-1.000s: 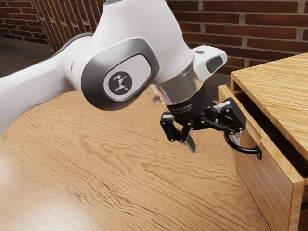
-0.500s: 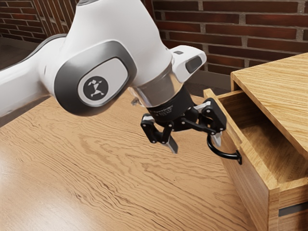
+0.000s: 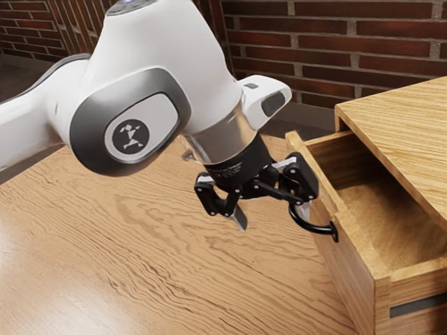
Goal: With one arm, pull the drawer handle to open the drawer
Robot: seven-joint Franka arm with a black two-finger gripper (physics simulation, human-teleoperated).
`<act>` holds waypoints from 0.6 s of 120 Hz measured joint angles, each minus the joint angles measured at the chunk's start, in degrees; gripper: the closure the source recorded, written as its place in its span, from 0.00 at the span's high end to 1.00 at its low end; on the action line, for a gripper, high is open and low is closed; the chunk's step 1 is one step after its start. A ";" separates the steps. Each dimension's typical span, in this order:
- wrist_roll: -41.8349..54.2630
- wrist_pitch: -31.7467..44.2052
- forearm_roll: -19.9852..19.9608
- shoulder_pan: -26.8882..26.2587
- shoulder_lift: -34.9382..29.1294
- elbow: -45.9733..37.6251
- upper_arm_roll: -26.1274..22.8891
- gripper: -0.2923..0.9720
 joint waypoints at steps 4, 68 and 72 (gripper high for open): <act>-0.02 0.02 0.00 -0.06 -0.89 -0.68 0.34 0.77; -0.22 0.04 -0.81 -0.81 -14.53 -12.50 3.91 0.77; -0.23 0.02 -0.84 -0.99 -15.32 -13.33 4.33 0.77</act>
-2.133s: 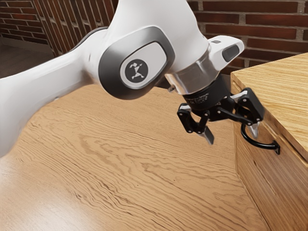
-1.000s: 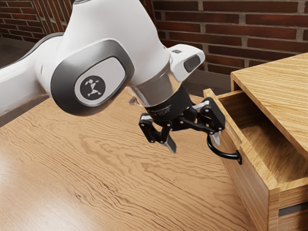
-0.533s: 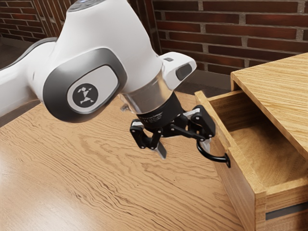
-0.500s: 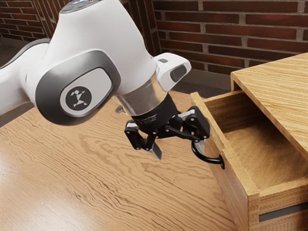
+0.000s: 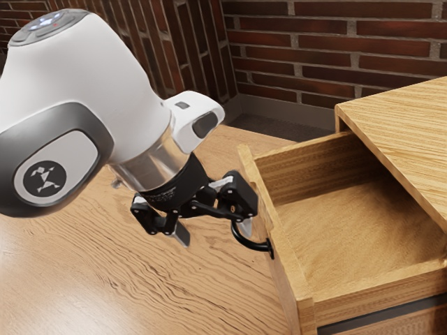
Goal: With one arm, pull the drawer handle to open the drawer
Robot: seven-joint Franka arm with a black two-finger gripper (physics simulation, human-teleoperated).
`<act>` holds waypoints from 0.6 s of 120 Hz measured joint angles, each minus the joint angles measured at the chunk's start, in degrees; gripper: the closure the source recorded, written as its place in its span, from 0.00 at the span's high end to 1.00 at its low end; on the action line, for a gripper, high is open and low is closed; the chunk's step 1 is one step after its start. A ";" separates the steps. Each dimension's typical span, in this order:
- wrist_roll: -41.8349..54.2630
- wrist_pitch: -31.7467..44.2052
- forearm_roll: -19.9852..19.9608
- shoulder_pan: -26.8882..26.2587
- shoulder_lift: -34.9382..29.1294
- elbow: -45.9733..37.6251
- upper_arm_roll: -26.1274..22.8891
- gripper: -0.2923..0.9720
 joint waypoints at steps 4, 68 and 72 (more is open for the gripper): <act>-0.01 -0.02 -0.03 -0.34 -0.74 -0.80 0.61 0.77; -0.08 -9.87 3.21 -5.95 13.25 30.43 7.79 0.77; 0.95 -11.97 4.96 -6.00 16.50 33.33 8.08 0.77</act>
